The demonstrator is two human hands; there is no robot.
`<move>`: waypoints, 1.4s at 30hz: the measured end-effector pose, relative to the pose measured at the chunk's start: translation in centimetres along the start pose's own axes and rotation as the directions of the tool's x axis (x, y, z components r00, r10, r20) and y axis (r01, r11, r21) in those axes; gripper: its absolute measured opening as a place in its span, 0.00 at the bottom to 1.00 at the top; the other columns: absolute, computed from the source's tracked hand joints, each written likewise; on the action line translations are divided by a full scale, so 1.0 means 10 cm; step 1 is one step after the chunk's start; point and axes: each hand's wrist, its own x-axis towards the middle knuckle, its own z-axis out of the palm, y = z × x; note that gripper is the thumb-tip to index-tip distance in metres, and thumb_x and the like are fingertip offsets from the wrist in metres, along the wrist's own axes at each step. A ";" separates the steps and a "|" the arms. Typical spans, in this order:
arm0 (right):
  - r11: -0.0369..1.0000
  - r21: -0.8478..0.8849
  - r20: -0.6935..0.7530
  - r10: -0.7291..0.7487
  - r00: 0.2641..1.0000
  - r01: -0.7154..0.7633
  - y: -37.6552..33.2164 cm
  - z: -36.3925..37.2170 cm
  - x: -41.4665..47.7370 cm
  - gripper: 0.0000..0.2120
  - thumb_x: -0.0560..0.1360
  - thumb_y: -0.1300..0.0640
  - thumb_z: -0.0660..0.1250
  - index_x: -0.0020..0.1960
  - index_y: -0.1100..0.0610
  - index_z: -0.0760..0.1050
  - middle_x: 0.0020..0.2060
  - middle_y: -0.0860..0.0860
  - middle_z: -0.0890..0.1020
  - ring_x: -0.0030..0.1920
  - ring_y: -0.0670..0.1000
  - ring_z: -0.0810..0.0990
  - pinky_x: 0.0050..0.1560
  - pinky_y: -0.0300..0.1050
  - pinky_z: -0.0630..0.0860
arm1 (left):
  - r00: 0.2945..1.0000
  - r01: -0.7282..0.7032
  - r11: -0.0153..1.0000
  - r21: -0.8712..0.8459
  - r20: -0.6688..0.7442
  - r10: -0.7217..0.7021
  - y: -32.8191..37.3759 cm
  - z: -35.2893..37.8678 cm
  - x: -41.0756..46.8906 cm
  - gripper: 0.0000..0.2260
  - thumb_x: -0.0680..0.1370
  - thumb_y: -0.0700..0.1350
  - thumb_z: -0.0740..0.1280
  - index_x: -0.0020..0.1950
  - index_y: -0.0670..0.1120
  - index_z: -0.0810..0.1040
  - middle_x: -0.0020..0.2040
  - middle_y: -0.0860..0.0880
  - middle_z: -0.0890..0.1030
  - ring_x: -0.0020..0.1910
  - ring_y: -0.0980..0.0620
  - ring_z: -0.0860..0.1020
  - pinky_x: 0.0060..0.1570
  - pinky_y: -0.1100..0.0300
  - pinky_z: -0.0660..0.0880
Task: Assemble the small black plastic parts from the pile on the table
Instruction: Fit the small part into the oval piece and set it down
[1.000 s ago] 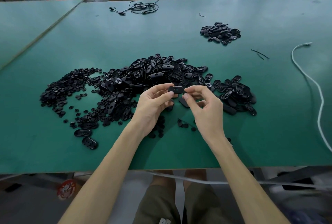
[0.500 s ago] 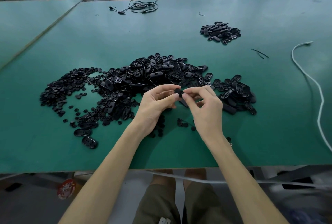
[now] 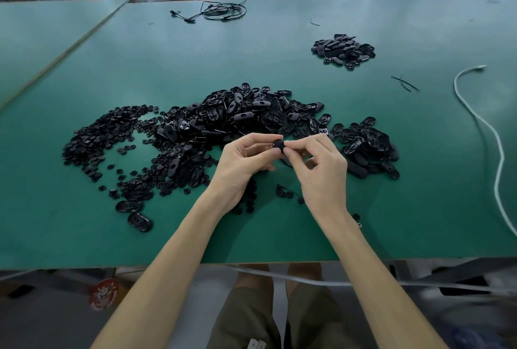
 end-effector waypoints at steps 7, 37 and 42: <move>0.996 -0.040 0.055 -0.082 0.995 0.085 0.04 0.05 -0.02 0.11 0.81 0.62 0.71 0.62 0.55 0.85 0.51 0.48 0.76 0.46 0.43 0.77 0.45 0.32 0.74 | 0.999 0.019 0.997 -0.078 -0.039 -0.022 -0.03 -0.03 0.03 0.11 0.78 0.34 0.72 0.61 0.40 0.83 0.50 0.44 0.85 0.51 0.46 0.81 0.53 0.55 0.79; 0.988 -0.039 0.127 -0.144 0.981 0.150 0.00 0.05 -0.05 0.18 0.84 0.63 0.64 0.72 0.52 0.78 0.54 0.48 0.78 0.43 0.42 0.77 0.45 0.39 0.76 | 0.995 0.052 0.976 -0.210 -0.073 -0.068 -0.02 -0.03 0.05 0.07 0.79 0.30 0.69 0.55 0.39 0.81 0.47 0.44 0.86 0.45 0.50 0.85 0.47 0.60 0.81; 1.000 -0.006 0.037 -0.016 0.999 0.016 -0.01 0.04 -0.03 0.08 0.83 0.57 0.68 0.61 0.54 0.81 0.52 0.46 0.81 0.47 0.43 0.81 0.46 0.37 0.78 | 0.999 0.033 0.996 -0.081 -0.008 -0.034 -0.02 -0.02 0.03 0.07 0.79 0.31 0.69 0.54 0.40 0.80 0.46 0.45 0.86 0.46 0.50 0.84 0.46 0.60 0.81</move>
